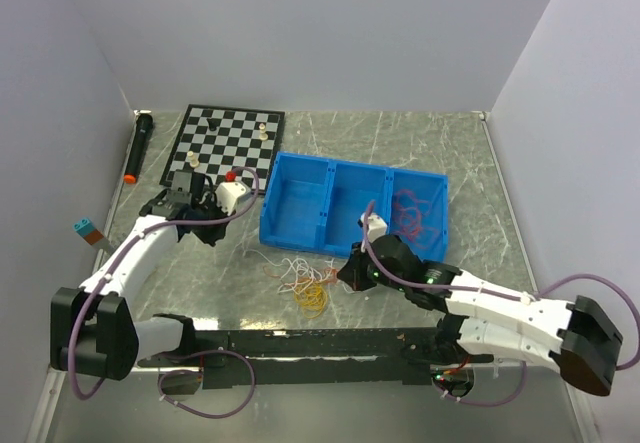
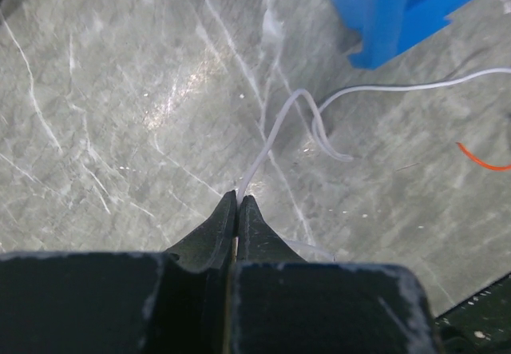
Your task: Untangle the cables
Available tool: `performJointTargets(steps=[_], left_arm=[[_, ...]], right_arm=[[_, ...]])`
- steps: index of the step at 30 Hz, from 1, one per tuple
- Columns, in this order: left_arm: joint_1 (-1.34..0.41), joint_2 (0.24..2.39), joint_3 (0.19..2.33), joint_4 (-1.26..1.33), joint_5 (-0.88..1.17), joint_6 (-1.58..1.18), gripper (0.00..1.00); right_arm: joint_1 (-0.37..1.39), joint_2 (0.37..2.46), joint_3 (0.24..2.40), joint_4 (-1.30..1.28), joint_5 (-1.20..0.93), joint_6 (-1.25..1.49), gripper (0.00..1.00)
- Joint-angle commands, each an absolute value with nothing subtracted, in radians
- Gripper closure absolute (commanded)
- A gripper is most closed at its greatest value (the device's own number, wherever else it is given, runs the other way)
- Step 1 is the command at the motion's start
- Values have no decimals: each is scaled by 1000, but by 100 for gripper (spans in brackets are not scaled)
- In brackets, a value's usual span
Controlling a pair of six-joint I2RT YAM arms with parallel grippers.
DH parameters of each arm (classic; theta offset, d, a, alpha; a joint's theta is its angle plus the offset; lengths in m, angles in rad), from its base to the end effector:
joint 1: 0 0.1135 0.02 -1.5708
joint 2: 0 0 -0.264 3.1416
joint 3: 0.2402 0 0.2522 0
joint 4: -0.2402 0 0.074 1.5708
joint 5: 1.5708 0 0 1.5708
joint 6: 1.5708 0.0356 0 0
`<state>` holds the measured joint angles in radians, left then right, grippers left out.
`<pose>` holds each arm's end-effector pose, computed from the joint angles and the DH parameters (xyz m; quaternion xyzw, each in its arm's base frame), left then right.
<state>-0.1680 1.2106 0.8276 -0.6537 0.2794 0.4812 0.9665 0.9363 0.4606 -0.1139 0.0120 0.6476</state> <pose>0.2268 -0.0484 0.2315 0.3395 0.8936 -0.0919 0.2791 0.1139 0.1642 0.2063 -0.1372 0.8713 0.3366 0.3297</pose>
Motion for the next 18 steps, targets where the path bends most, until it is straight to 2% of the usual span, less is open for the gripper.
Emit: performJointTargets(steps=[1, 10, 18], left_arm=[[-172, 1241, 799, -581, 230, 505, 99], [-172, 1310, 726, -502, 127, 532, 99], [-170, 1342, 716, -480, 78, 541, 99]], right_arm=[[986, 801, 549, -195, 61, 609, 100], [992, 533, 842, -409, 158, 437, 100], [992, 502, 1119, -428, 181, 276, 100]])
